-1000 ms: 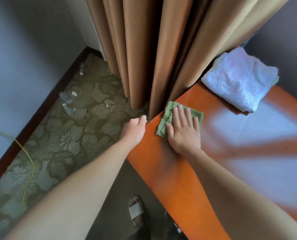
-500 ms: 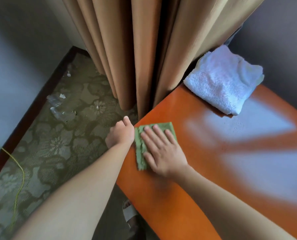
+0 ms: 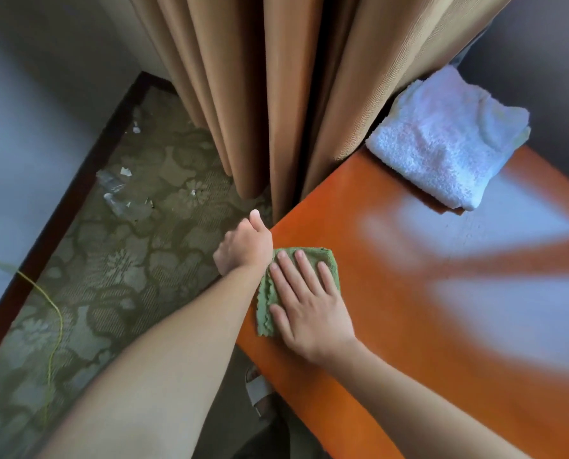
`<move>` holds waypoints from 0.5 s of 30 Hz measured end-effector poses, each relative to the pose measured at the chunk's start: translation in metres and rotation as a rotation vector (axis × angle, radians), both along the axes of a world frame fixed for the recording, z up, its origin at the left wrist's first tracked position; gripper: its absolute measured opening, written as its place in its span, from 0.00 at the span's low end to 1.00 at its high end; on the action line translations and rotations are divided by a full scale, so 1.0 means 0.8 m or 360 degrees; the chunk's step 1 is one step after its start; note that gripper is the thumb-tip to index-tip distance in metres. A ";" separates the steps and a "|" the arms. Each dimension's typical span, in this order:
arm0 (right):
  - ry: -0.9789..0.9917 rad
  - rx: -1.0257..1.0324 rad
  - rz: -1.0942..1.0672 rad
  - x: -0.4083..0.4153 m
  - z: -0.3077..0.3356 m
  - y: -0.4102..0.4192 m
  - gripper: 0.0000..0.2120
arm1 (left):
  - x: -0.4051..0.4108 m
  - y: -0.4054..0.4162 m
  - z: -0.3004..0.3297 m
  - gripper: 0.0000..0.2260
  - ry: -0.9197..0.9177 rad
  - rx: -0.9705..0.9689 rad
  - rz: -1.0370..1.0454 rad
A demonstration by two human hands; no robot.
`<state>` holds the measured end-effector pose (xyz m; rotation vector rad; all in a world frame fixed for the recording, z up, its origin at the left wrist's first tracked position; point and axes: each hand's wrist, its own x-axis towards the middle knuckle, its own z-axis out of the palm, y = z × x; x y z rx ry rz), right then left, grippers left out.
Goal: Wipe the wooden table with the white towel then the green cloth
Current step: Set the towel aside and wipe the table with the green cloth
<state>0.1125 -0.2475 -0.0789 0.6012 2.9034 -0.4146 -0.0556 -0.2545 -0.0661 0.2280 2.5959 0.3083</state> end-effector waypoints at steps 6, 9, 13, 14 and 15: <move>-0.0002 0.0033 -0.0384 -0.018 -0.005 0.014 0.29 | -0.002 -0.022 0.002 0.30 -0.0119 0.0174 -0.0297; -0.0021 -0.0021 -0.0597 -0.030 0.001 -0.057 0.30 | -0.001 -0.040 0.003 0.28 -0.0152 0.0244 -0.0507; -0.0017 -0.0021 -0.0509 -0.004 0.000 -0.142 0.29 | 0.007 -0.058 0.002 0.25 -0.0182 0.0263 -0.0596; -0.0030 -0.0003 -0.0494 0.008 -0.001 -0.150 0.30 | 0.013 -0.065 0.002 0.25 -0.0096 0.0243 -0.0660; -0.0051 0.0020 -0.0489 0.021 -0.002 -0.154 0.30 | 0.022 -0.073 0.001 0.25 0.0041 0.0237 -0.0754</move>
